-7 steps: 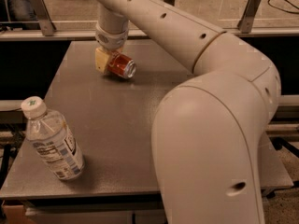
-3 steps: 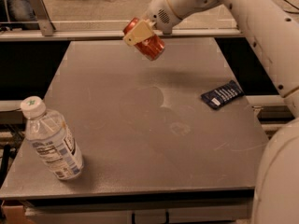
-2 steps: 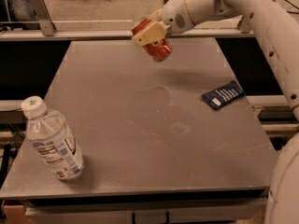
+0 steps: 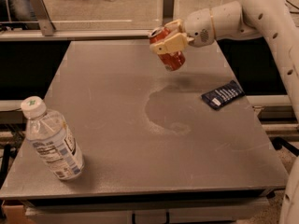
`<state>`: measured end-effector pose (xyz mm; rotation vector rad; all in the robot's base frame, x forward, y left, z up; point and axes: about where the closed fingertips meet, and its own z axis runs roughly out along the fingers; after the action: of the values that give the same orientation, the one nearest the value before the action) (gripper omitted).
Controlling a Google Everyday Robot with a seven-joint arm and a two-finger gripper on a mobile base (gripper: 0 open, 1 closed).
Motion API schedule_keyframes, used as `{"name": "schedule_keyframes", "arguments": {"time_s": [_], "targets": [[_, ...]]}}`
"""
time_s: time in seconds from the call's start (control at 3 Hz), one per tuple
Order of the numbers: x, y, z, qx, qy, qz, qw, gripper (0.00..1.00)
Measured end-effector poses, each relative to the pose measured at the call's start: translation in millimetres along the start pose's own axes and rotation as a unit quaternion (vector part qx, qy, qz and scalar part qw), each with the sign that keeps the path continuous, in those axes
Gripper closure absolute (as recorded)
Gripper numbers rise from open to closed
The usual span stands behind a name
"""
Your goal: Place coke can upright
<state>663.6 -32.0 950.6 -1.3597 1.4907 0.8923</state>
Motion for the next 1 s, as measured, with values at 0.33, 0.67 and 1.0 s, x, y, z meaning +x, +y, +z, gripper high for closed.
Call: {"name": "schedule_keyframes", "arguments": {"time_s": [0.33,0.67,1.0], "targets": [[15.9,4.6,-19.3,-0.016,-0.030,0.001,0.9994,1.00],[17.7,5.1,-20.5,-0.018,-0.032,0.002,0.9993,1.00],[17.2,4.6,-18.1,-0.019,-0.043,0.003,0.9989,1.00]]}}
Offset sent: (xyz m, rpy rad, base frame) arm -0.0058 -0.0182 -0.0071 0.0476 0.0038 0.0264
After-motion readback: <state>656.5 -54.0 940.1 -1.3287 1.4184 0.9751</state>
